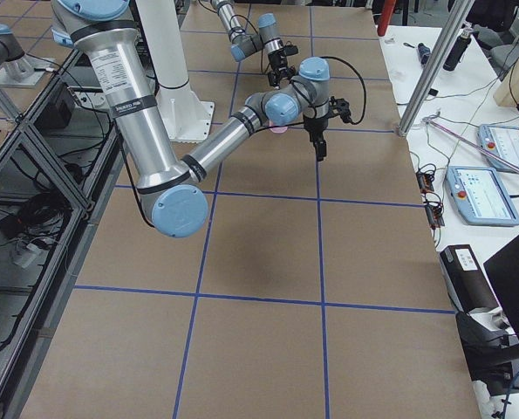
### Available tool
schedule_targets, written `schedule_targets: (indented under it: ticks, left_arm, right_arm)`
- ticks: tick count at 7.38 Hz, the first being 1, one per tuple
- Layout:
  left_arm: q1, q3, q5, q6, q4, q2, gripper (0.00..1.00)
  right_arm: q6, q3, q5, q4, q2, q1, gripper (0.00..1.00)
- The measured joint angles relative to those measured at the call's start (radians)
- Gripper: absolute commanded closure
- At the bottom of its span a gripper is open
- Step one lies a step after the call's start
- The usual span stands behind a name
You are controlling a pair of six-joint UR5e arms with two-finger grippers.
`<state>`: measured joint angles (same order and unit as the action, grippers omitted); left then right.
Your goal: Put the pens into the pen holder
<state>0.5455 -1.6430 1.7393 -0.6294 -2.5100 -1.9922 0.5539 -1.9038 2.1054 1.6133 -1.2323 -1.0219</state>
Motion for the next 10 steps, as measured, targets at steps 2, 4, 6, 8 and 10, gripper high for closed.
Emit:
schedule_targets:
  ticks: [2,4,6,8,10]
  left_arm:
    - [0.119,-0.099,0.179,0.036,0.31,0.031,0.01]
    - [0.272,-0.17,0.347,0.21,0.433,0.161,0.01]
    - [0.466,-0.187,0.51,0.435,0.485,0.294,0.01]
    - [0.673,-0.193,0.648,0.63,0.663,0.37,0.0]
    - [0.809,-0.194,0.661,0.703,0.801,0.414,0.0]
  right_arm:
    - [-0.2,0.002,0.046,-0.004,-0.118,-0.094,0.0]
    - [-0.453,0.009,0.096,-0.003,-0.257,-0.232,0.0]
    - [-0.657,0.03,0.113,0.001,-0.387,-0.372,0.0]
    - [-0.804,0.082,0.116,0.013,-0.462,-0.504,0.0]
    - [-0.8,0.102,0.124,0.059,-0.469,-0.56,0.0]
